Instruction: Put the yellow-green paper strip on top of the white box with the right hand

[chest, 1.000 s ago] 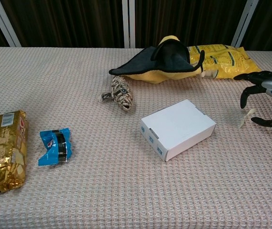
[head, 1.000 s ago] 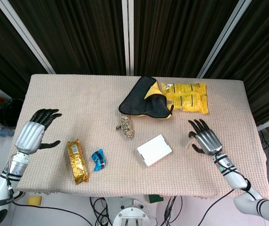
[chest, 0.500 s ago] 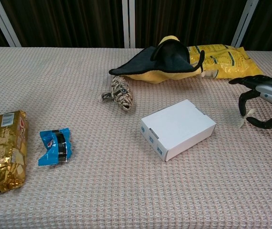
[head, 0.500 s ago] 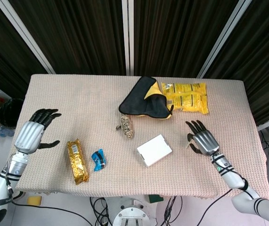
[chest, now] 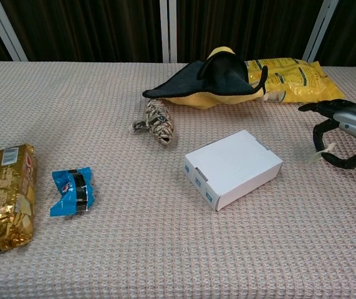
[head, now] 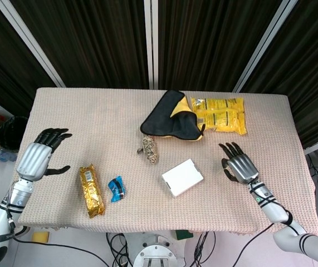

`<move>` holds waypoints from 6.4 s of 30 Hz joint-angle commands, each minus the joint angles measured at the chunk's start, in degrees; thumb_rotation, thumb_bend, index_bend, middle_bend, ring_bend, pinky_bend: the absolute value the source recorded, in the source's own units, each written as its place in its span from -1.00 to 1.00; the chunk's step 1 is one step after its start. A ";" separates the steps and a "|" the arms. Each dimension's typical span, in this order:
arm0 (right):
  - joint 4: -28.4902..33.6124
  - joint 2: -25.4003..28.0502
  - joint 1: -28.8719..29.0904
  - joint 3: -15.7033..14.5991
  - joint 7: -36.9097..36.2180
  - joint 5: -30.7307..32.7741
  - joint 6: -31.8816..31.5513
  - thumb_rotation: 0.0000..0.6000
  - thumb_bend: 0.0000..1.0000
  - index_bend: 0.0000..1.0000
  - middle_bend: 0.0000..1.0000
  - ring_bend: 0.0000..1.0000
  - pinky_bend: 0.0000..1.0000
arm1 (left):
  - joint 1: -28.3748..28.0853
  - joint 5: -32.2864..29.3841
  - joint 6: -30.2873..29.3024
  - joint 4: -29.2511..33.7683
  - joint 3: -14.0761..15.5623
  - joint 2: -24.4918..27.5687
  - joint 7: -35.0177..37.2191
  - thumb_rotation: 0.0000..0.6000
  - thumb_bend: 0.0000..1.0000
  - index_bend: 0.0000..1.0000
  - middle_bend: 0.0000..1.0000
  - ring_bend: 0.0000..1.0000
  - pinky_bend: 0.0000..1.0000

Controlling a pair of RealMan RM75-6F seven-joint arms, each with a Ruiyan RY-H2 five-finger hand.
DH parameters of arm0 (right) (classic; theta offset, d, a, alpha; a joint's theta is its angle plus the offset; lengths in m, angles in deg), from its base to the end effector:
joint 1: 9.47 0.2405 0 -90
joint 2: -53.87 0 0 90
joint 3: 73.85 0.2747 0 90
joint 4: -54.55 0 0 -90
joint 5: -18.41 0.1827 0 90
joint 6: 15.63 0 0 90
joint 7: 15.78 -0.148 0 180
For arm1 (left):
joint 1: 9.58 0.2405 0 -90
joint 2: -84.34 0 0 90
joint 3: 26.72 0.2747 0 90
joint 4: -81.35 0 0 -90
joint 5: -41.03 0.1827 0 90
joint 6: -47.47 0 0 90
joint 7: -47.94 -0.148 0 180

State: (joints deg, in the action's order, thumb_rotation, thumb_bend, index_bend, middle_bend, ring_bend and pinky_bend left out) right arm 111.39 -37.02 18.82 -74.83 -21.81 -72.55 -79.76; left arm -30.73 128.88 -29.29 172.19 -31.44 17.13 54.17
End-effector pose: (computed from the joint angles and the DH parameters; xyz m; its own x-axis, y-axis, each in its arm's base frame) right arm -0.2950 -0.3059 0.0237 0.5609 -0.2083 0.8012 -0.7954 -0.4040 0.4518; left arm -0.2536 0.2711 0.1596 0.2933 0.0401 0.9552 0.9158 -0.2985 -0.2687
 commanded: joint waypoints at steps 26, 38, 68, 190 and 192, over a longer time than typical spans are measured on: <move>39.79 16.63 7.17 2.31 12.07 1.70 8.27 1.00 -0.11 0.20 -0.97 -1.00 -1.00 | 3.12 0.01 -4.35 -0.77 -0.32 2.17 4.49 1.00 -0.97 -0.59 -0.71 -0.76 -0.75; 40.81 14.41 11.37 4.66 18.90 12.05 16.70 1.00 -0.11 0.21 -0.98 -1.00 -1.00 | 3.48 0.52 -4.29 -2.35 -0.01 2.23 6.83 1.00 -0.97 -0.59 -0.71 -0.76 -0.75; 35.72 9.89 13.01 3.55 21.62 12.61 16.19 1.00 -0.12 0.14 -1.00 -1.00 -1.00 | 3.20 0.50 -3.48 -2.38 -0.39 2.61 6.95 1.00 -0.97 -0.59 -0.71 -0.76 -0.75; 34.12 14.95 6.88 -0.85 17.28 3.31 9.92 0.21 1.00 -0.36 -1.00 -1.00 -1.00 | 2.72 0.38 -1.63 -2.53 0.15 2.38 6.52 1.00 -0.97 -0.59 -0.71 -0.76 -0.75; 33.89 14.78 6.93 -0.96 17.41 3.58 10.43 0.21 1.00 -0.36 -1.00 -1.00 -1.00 | 2.66 0.33 -1.50 -2.52 0.14 2.37 6.50 1.00 -0.97 -0.59 -0.71 -0.76 -0.75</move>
State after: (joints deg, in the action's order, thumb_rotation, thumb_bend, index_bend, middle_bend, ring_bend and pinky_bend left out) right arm 145.35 -22.18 25.73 -75.75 -4.46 -69.05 -69.43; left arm -28.07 129.22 -30.79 169.67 -31.30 19.50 60.66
